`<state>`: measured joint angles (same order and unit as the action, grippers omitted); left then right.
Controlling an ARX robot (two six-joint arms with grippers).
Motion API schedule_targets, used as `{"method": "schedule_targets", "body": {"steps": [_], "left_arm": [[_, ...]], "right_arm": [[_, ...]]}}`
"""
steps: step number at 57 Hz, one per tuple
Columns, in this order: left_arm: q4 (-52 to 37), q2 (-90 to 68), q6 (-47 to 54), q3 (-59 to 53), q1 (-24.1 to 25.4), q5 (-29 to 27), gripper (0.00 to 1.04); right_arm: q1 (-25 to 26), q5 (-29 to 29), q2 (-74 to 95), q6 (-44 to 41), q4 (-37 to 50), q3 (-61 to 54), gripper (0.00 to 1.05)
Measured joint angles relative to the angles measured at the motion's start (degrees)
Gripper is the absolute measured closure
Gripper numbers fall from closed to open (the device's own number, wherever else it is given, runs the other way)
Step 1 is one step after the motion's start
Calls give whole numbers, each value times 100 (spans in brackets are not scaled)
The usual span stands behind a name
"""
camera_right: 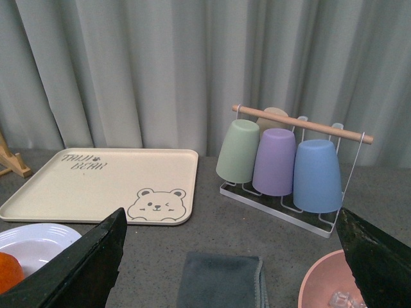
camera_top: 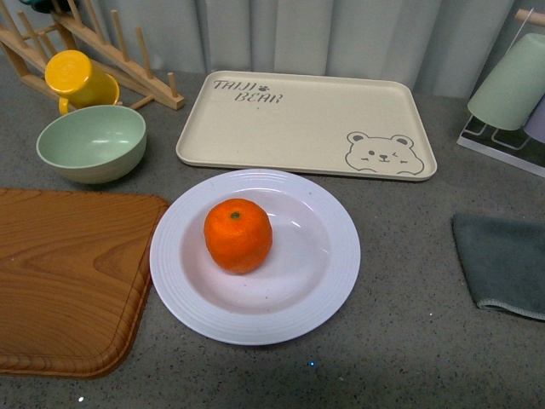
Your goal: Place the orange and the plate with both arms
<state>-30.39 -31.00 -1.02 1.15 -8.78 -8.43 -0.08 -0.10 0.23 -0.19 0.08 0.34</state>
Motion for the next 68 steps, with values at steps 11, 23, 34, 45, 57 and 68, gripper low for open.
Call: {"method": "schedule_targets", "body": {"steps": [11,23,34,45,57,68], "left_arm": [[868,940,57,-2,835,758,101],[1388,1471,59,-2,861,835,101],[1727,1808,59,-2,861,835,101],[1971,2055,59,-2,861,835,101],[3008,3049,61,0,863,837,101],[3032,3071,61,0,863,837,101]], "right_arm": [[0,2,0,0,0,0,9],[0,2,0,0,0,0,9],[0,2,0,0,0,0,9],[0,2,0,0,0,0,9],[0,2,0,0,0,0,9],[0,2,0,0,0,0,9]]}}
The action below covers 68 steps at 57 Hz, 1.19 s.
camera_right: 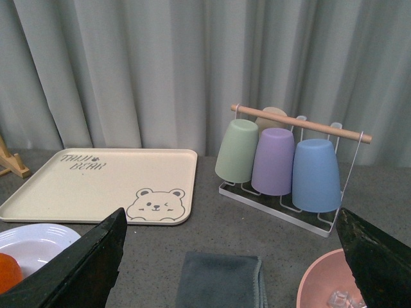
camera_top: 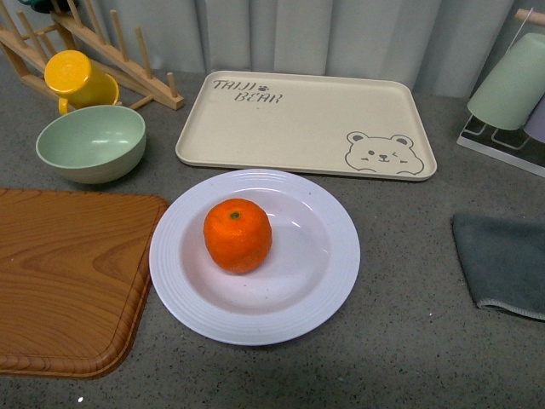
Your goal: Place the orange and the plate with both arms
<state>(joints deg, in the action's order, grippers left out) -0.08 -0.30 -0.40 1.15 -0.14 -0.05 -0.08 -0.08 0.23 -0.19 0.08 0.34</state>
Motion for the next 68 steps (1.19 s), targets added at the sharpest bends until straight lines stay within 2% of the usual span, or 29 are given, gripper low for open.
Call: {"method": "schedule_targets", "body": {"steps": [3,4,6,11,18,23,29,38,52,68], "left_arm": [[4,4,-2,0,0,0,94],[4,4,-2,0,-2,-4,89],[4,4,-2,0,0,-4,80],[4,7,-2,0,-2,-4,57],[4,7,-2,0,-2,-2,35],[4,7,0,0,-2,-2,21],[4,7,7,0,0,-4,5],[4,7,13,0,-2,-2,7],[4,7,13,0,-2,-4,7],[4,7,13,0,-2,-4,7]], "right_arm": [[17,-74,24,-55,-35,7,9],[42,-330,155,-199,-205,81,9],[-44,-474,699,-527,-7,127,9],[-627,-308,2881,-713,1727,308,9],[-951,-411,5224,-520,3067,883,9],[-1043,-680,6743,-208,3102,1421,9],[-1082,-1283,8384,461,2754,2094,9],[-1113,-2323,10041,1679,2299,3154,9],[-1180,-3519,11346,2957,2192,4188,9],[-1414,-4197,12262,3943,2223,4682,9]]}}
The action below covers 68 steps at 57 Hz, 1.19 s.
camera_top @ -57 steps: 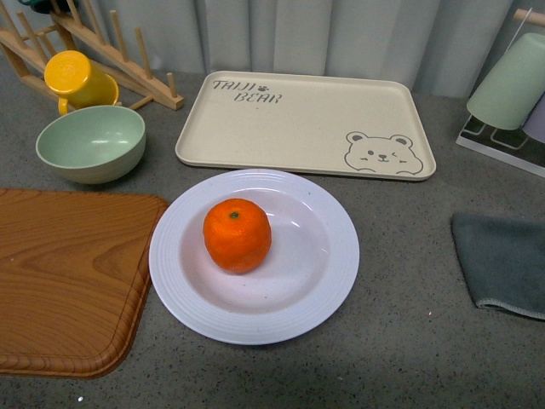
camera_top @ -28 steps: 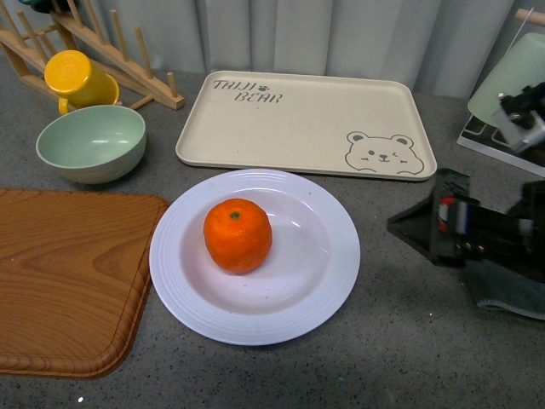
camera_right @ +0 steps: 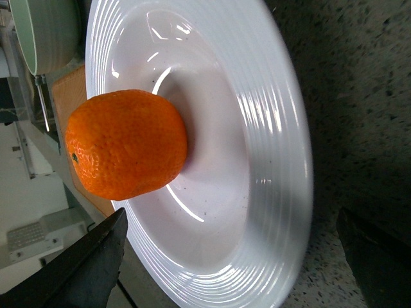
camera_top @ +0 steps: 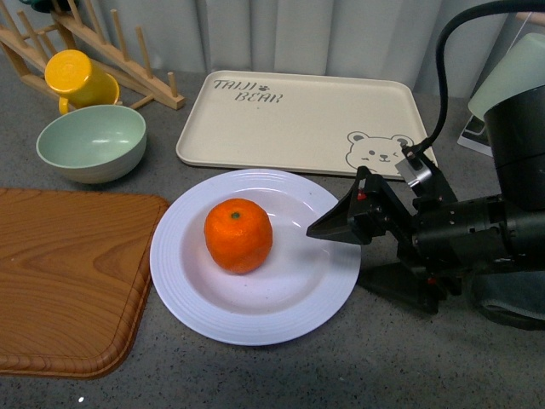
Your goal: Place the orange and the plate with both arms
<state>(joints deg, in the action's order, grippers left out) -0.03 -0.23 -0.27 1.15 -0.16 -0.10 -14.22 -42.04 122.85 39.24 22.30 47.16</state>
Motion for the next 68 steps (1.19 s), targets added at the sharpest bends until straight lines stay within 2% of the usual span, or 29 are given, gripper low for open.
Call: {"method": "schedule_targets", "body": {"steps": [17,27,47,54,57,61,68], "left_arm": [[0,0,0,0,0,2,7],[0,0,0,0,0,2,7],[0,0,0,0,0,0,7],[0,0,0,0,0,2,7],[0,0,0,0,0,0,7],[0,0,0,0,0,2,7],[0,0,0,0,0,2,7]], "right_arm": [[-57,-358,446,844,240,378,9],[-57,-391,525,1021,291,470,10],[-68,-271,612,1003,-107,525,61],[-66,-223,621,931,-264,553,88],[-55,-356,621,850,-315,564,95],[-55,-404,614,798,-330,619,100],[-55,-420,614,708,-369,647,101]]}}
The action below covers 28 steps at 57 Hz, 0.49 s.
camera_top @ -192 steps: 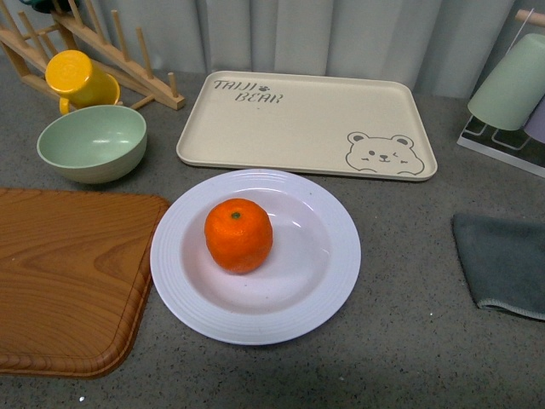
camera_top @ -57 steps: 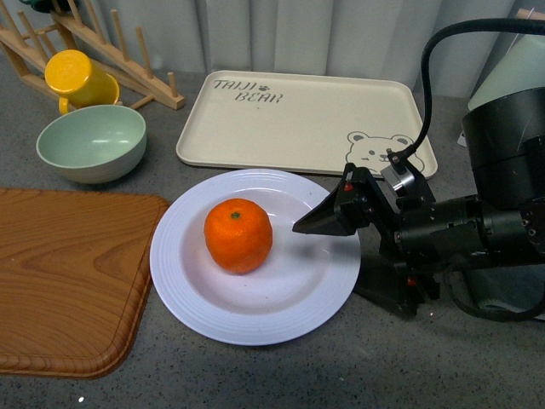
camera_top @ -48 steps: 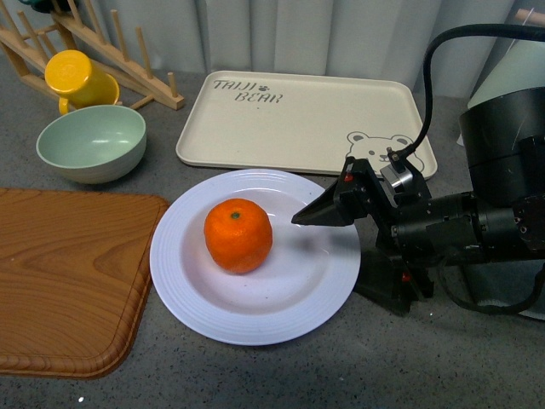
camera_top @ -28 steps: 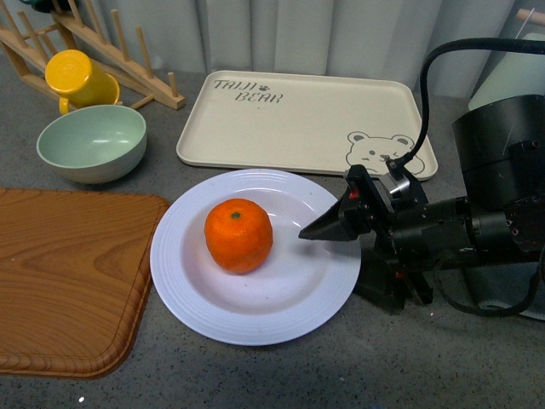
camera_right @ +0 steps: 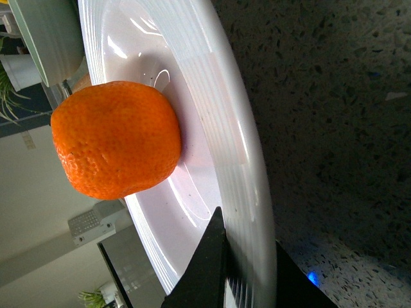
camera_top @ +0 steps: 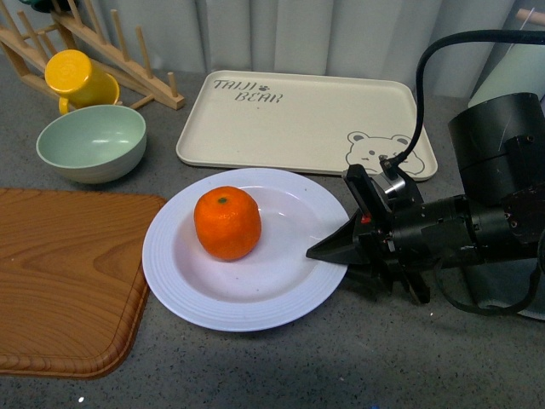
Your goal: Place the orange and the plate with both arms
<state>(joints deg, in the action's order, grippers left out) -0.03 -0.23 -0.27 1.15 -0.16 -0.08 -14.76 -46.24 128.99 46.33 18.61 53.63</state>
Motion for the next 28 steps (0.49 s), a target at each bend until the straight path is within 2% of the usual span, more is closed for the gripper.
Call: {"method": "schedule_targets", "body": {"steps": [10,23,28], "left_arm": [[0,0,0,0,0,0,7],[0,0,0,0,0,-2,7],[0,0,0,0,0,0,7]], "right_arm": [[-9,-114,-37,33,452,-160,101],[24,-229,-160,560,1720,-485,101],[28,-44,-203,909,2192,-442,101]]}}
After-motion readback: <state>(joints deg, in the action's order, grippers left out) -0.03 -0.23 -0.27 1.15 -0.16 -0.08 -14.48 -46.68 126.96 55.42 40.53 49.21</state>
